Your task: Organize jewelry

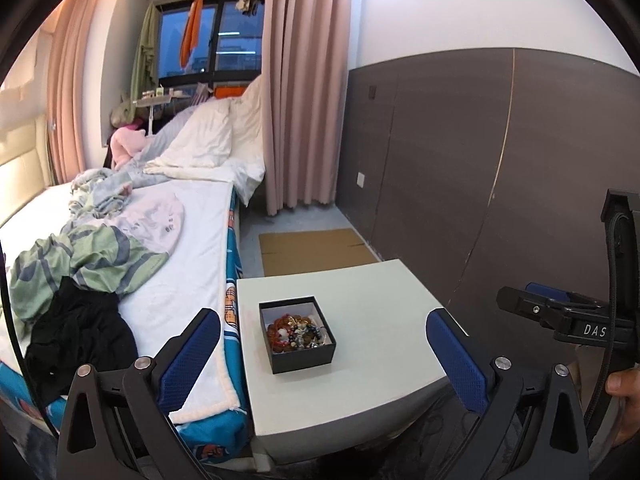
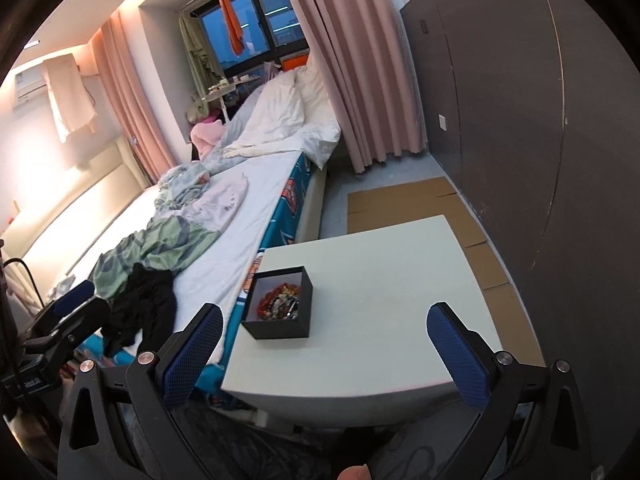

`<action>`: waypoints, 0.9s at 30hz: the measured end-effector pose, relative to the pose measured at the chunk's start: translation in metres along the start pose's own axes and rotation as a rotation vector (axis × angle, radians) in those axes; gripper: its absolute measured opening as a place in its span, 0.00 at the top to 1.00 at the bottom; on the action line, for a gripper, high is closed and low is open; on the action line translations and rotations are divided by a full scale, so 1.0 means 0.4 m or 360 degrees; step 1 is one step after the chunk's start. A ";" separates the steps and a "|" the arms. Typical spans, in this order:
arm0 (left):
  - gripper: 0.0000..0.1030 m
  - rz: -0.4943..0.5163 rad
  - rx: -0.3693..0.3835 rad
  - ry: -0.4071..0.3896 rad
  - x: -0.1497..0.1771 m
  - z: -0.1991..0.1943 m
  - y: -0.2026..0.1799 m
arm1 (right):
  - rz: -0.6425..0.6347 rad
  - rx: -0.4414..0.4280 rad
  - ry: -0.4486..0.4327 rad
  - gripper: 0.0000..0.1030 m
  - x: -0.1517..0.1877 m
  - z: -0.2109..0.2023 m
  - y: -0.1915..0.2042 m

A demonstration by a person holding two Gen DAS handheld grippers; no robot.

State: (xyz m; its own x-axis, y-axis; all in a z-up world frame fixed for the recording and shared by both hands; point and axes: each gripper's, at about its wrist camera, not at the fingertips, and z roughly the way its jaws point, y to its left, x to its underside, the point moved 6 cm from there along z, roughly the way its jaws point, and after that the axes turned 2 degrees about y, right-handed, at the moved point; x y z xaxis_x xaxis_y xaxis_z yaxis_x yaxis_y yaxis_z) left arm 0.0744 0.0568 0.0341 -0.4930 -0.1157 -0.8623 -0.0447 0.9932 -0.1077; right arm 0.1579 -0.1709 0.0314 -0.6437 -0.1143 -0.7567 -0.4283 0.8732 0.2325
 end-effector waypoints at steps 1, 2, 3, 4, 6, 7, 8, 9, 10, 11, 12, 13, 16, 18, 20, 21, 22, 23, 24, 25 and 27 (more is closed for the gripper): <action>0.00 0.0003 -0.0005 -0.0009 0.002 -0.008 -0.002 | -0.0007 0.0002 -0.0011 0.01 0.003 -0.012 0.003; 0.00 0.0003 -0.0009 -0.0024 0.005 -0.020 -0.003 | -0.0018 0.0005 -0.0024 0.01 0.007 -0.027 0.008; 0.00 -0.0001 -0.0012 -0.0036 0.008 -0.031 -0.003 | -0.0027 0.0007 -0.0033 0.01 0.011 -0.039 0.010; 0.00 -0.0006 -0.0012 -0.0043 0.011 -0.039 -0.003 | -0.0035 0.0010 -0.0040 0.01 0.016 -0.047 0.012; 0.00 -0.0015 -0.0005 -0.0054 0.022 -0.058 -0.003 | -0.0063 0.0014 -0.0054 0.00 0.028 -0.070 0.019; 0.00 -0.0016 -0.0008 -0.0061 0.027 -0.067 -0.003 | -0.0069 0.0015 -0.0057 0.00 0.032 -0.074 0.021; 0.00 -0.0015 -0.0017 -0.0067 0.032 -0.076 -0.003 | -0.0075 0.0015 -0.0067 0.01 0.039 -0.085 0.023; 0.00 -0.0013 -0.0028 -0.0074 0.038 -0.085 -0.002 | -0.0076 0.0014 -0.0072 0.00 0.042 -0.092 0.026; 0.00 -0.0012 -0.0031 -0.0076 0.042 -0.090 -0.002 | -0.0077 0.0010 -0.0081 0.00 0.049 -0.101 0.027; 0.00 -0.0009 -0.0031 -0.0076 0.047 -0.096 -0.001 | -0.0076 0.0006 -0.0085 0.00 0.054 -0.106 0.028; 0.00 -0.0007 -0.0033 -0.0076 0.052 -0.103 -0.001 | -0.0077 0.0001 -0.0088 0.00 0.061 -0.111 0.029; 0.00 -0.0003 -0.0037 -0.0078 0.057 -0.110 -0.001 | -0.0080 0.0002 -0.0089 0.00 0.068 -0.116 0.030; 0.00 0.0017 -0.0053 -0.0086 0.071 -0.129 0.000 | -0.0108 0.0021 -0.0075 0.00 0.093 -0.128 0.032; 0.00 0.0028 -0.0052 -0.0082 0.081 -0.139 -0.002 | -0.0111 0.0022 -0.0075 0.00 0.104 -0.131 0.033; 0.00 0.0029 -0.0038 -0.0079 0.090 -0.144 -0.005 | -0.0103 0.0014 -0.0093 0.00 0.117 -0.140 0.031; 0.00 0.0034 -0.0033 -0.0075 0.096 -0.146 -0.008 | -0.0100 0.0011 -0.0100 0.00 0.122 -0.145 0.032; 0.00 0.0040 -0.0034 -0.0073 0.099 -0.148 -0.010 | -0.0094 0.0002 -0.0112 0.00 0.125 -0.149 0.031; 0.00 0.0047 -0.0035 -0.0072 0.103 -0.151 -0.012 | -0.0089 -0.0003 -0.0119 0.00 0.130 -0.153 0.030; 0.00 0.0055 -0.0035 -0.0073 0.107 -0.153 -0.015 | -0.0085 -0.0007 -0.0126 0.00 0.134 -0.156 0.028; 0.00 0.0063 -0.0034 -0.0074 0.111 -0.155 -0.018 | -0.0082 -0.0006 -0.0130 0.00 0.138 -0.159 0.027; 0.00 0.0072 -0.0031 -0.0076 0.116 -0.159 -0.022 | -0.0074 -0.0002 -0.0139 0.00 0.144 -0.164 0.024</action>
State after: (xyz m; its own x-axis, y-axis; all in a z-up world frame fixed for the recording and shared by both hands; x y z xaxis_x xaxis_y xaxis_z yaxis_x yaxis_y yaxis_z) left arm -0.0033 0.0436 0.0263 -0.4530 -0.0705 -0.8887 -0.0402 0.9975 -0.0586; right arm 0.0751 -0.2003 0.0299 -0.5656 -0.1130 -0.8169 -0.4575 0.8672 0.1968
